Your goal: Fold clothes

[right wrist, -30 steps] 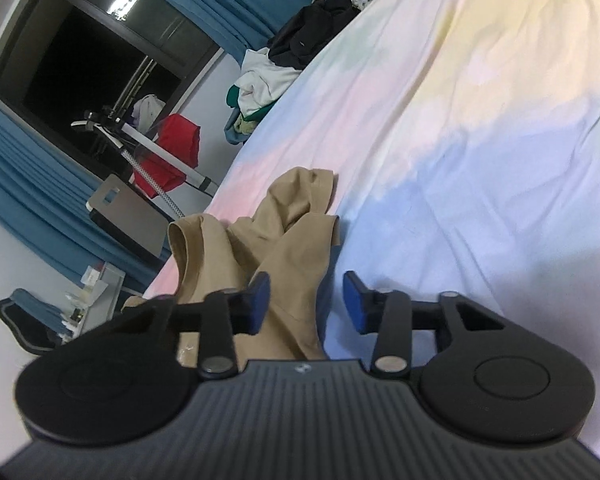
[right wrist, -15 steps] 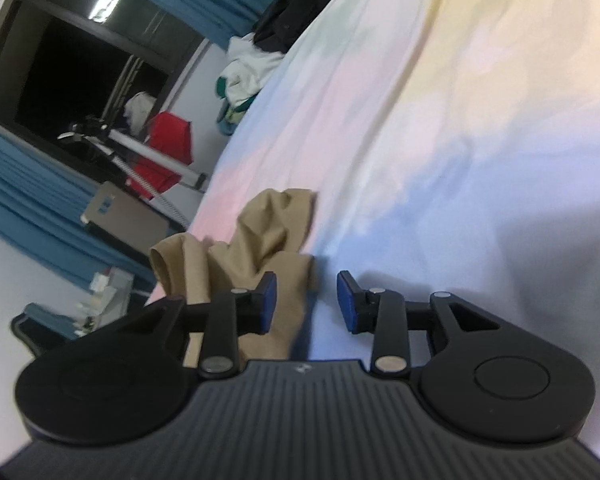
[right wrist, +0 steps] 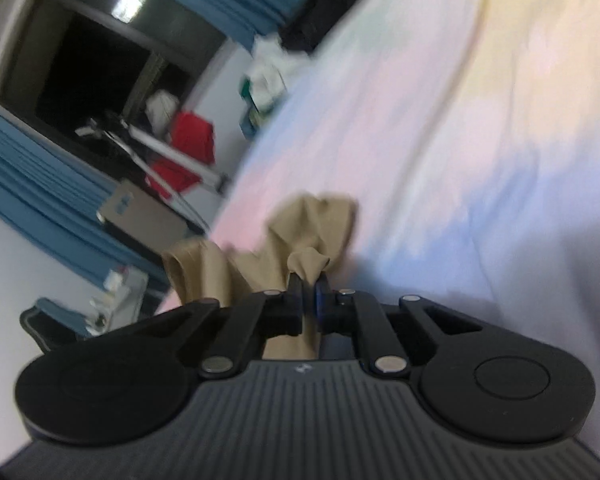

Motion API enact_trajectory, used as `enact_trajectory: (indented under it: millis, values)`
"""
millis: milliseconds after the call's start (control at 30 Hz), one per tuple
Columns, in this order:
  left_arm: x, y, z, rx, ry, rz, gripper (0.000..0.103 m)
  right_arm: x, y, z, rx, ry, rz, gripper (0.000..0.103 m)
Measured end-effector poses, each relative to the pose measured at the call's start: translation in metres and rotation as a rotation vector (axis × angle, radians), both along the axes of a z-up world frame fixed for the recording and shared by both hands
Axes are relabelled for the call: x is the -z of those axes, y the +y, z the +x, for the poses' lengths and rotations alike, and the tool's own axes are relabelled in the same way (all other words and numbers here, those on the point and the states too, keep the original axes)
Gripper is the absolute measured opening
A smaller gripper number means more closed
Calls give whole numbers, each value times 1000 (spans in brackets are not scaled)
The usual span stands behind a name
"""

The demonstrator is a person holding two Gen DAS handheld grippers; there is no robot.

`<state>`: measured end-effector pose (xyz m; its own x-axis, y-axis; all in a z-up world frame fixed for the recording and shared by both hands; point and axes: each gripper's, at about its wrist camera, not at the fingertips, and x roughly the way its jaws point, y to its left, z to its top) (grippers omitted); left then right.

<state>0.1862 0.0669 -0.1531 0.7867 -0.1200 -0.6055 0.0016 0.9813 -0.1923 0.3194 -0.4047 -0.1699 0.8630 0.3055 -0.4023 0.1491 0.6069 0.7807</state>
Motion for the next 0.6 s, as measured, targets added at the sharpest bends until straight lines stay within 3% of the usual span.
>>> enact_trajectory:
  millis: [167, 267, 333, 400, 500, 567, 600]
  values:
    - [-5, 8, -4, -24, 4, -58, 75, -55, -8, -32, 50, -89, -180, 8]
    - [-8, 10, -6, -29, 4, -68, 75, -60, -14, -50, 44, 20, -233, 8]
    - [-10, 11, -8, -29, 2, -66, 75, -45, -21, -58, 34, 137, -185, 9]
    - [-11, 9, -10, -27, 1, -62, 75, -24, -32, -62, 23, 250, -64, 11]
    - [-12, 7, -12, -23, 1, -55, 75, -10, -44, -64, 35, 252, 73, 13]
    - [-12, 6, -11, -26, 3, -54, 75, -11, -51, -66, 70, 221, 119, 24]
    - [-12, 5, -11, -28, 3, -53, 75, -12, -53, -65, 84, 191, 121, 39]
